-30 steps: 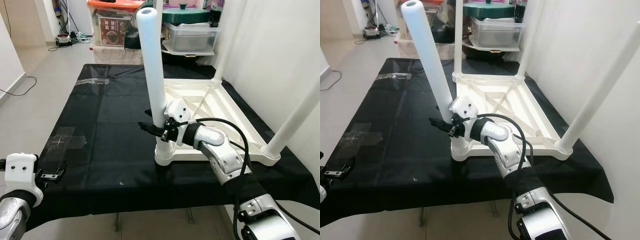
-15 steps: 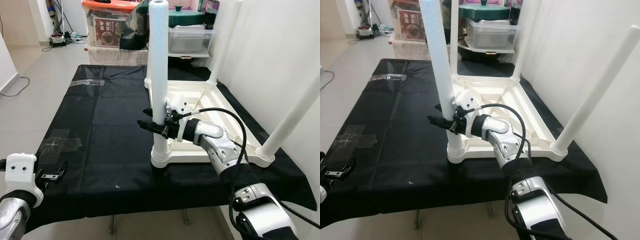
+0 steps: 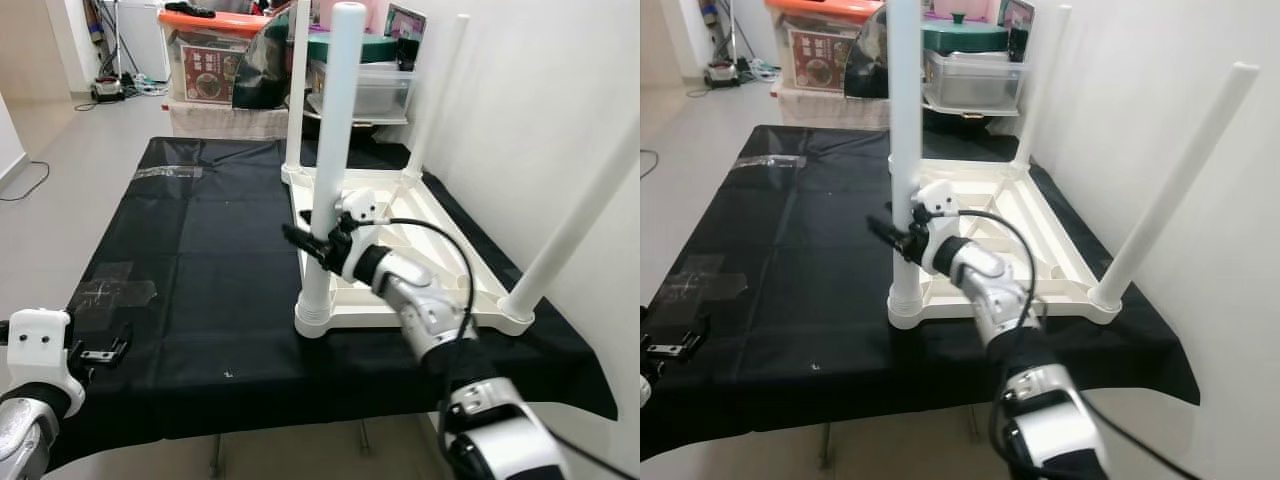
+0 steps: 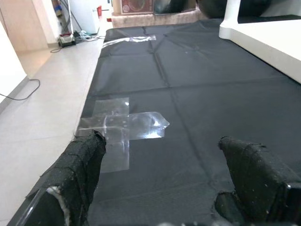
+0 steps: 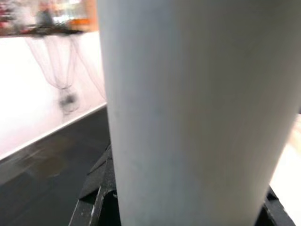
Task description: Building children table
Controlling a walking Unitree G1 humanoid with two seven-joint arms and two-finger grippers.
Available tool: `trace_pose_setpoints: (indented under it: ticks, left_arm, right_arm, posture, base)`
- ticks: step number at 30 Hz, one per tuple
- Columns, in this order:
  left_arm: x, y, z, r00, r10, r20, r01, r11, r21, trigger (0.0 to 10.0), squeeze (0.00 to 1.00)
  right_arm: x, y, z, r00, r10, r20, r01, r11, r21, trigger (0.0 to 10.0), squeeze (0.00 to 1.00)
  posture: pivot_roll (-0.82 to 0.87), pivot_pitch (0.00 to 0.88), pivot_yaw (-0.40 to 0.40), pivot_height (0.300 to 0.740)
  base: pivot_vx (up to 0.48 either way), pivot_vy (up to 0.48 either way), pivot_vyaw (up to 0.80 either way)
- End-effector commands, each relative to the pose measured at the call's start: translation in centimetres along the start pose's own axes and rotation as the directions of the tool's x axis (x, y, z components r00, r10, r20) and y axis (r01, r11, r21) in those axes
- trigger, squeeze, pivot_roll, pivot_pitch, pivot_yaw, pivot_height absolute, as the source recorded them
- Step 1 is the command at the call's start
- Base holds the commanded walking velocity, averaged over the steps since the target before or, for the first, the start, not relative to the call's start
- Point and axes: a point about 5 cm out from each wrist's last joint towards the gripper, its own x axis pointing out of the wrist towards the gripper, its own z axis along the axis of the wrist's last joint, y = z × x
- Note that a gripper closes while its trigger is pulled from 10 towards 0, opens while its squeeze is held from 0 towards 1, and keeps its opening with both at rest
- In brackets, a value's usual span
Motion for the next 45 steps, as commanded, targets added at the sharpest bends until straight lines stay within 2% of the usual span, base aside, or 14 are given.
trace_pose_setpoints:
  ticks: [1, 4, 5, 7, 16, 17, 19, 20, 22, 23, 24, 32, 39, 45]
  left_arm:
    - [0.0, -0.2, 0.0, 1.000, 0.002, 0.003, -0.002, 1.000, -0.007, 10.0, 0.00]
    - [0.0, -0.3, 0.1, 1.000, 0.002, 0.004, -0.002, 1.000, -0.003, 10.0, 0.00]
    - [0.1, -0.4, 0.2, 1.000, 0.004, 0.006, -0.004, 1.000, 0.004, 10.0, 0.00]
    - [0.1, -0.4, 0.2, 1.000, 0.006, 0.006, -0.006, 1.000, 0.006, 10.0, 0.00]
    - [0.3, -0.3, 0.3, 1.000, 0.020, 0.007, -0.020, 1.000, 0.006, 10.0, 0.00]
    - [0.4, -0.2, 0.3, 1.000, 0.021, 0.007, -0.021, 1.000, 0.008, 10.0, 0.00]
    - [0.4, -0.2, 0.3, 1.000, 0.021, 0.007, -0.021, 1.000, 0.008, 10.0, 0.00]
    - [0.4, -0.1, 0.3, 1.000, 0.022, 0.006, -0.022, 1.000, 0.010, 10.0, 0.00]
    - [0.4, -0.1, 0.3, 1.000, 0.022, 0.006, -0.022, 1.000, 0.010, 10.0, 0.00]
    - [0.4, -0.1, 0.3, 1.000, 0.021, 0.005, -0.021, 1.000, 0.016, 10.0, 0.00]
    - [0.4, 0.0, 0.3, 1.000, 0.020, 0.003, -0.020, 1.000, 0.020, 10.0, 0.00]
    - [0.4, 0.2, 0.2, 1.000, 0.014, -0.001, -0.014, 0.999, 0.031, 10.0, 0.00]
    - [0.8, 0.1, 0.2, 1.000, -0.005, -0.002, 0.005, 0.999, 0.042, 10.0, 0.00]
    - [0.8, 0.0, 0.2, 1.000, -0.012, -0.001, 0.012, 0.999, 0.044, 10.0, 0.00]
  right_arm:
    - [-1.7, -0.8, -5.3, 0.958, -0.181, -0.224, 0.196, 0.980, 0.043, 0.0, 0.00]
    - [-2.2, -0.9, -5.6, 0.931, -0.280, -0.233, 0.298, 0.954, 0.043, 0.0, 0.00]
    - [-3.0, -1.1, -5.5, 0.884, -0.417, -0.212, 0.435, 0.899, 0.048, 0.0, 0.00]
    - [-3.3, -1.5, -5.3, 0.855, -0.479, -0.198, 0.497, 0.866, 0.052, 0.0, 0.00]
    - [-4.3, -2.4, -4.5, 0.778, -0.609, -0.154, 0.621, 0.782, 0.045, 0.0, 0.00]
    - [-4.3, -2.3, -4.5, 0.773, -0.614, -0.160, 0.627, 0.778, 0.043, 4.7, 0.00]
    - [-4.3, -2.3, -4.5, 0.773, -0.614, -0.160, 0.627, 0.778, 0.043, 4.7, 0.00]
    - [-4.2, -2.1, -4.4, 0.775, -0.610, -0.164, 0.624, 0.780, 0.045, 8.5, 0.00]
    - [-4.2, -2.1, -4.4, 0.775, -0.610, -0.164, 0.624, 0.780, 0.045, 8.5, 0.00]
    - [-4.2, -1.8, -4.1, 0.779, -0.608, -0.153, 0.622, 0.780, 0.065, 10.0, 0.24]
    - [-4.2, -1.6, -3.4, 0.791, -0.598, -0.126, 0.609, 0.790, 0.073, 10.0, 1.00]
    - [-4.3, -1.6, -1.1, 0.822, -0.569, -0.009, 0.569, 0.820, 0.068, 10.0, 1.00]
    - [-4.6, -1.6, 3.1, 0.890, -0.430, 0.153, 0.433, 0.901, 0.015, 10.0, 1.00]
    - [-4.5, -1.8, 4.2, 0.938, -0.316, 0.141, 0.324, 0.945, -0.037, 10.0, 1.00]
  posture:
    - [0.12, 0.000, -0.082, 0.740]
    - [0.12, 0.000, -0.080, 0.740]
    - [0.12, 0.000, -0.076, 0.740]
    - [0.12, 0.000, -0.076, 0.740]
    - [0.11, 0.000, -0.067, 0.740]
    - [0.11, 0.000, -0.066, 0.740]
    - [0.11, 0.000, -0.066, 0.740]
    - [0.11, 0.000, -0.065, 0.740]
    - [0.11, 0.000, -0.065, 0.740]
    - [0.11, 0.000, -0.065, 0.740]
    - [0.11, 0.000, -0.065, 0.740]
    - [0.10, 0.000, -0.058, 0.740]
    - [0.07, 0.000, -0.044, 0.740]
    - [0.06, 0.000, -0.044, 0.740]
  base:
    - [0.000, 0.000, 0.00]
    - [0.000, 0.000, 0.00]
    - [0.000, 0.000, 0.00]
    - [0.000, 0.000, 0.00]
    - [0.000, 0.000, 0.00]
    - [0.000, 0.000, 0.00]
    - [0.000, 0.000, 0.00]
    - [0.000, 0.000, 0.00]
    - [0.000, 0.000, 0.00]
    - [0.000, 0.000, 0.00]
    - [0.000, 0.000, 0.00]
    - [0.000, 0.000, 0.00]
    - [0.000, 0.000, 0.00]
    - [0.000, 0.000, 0.00]
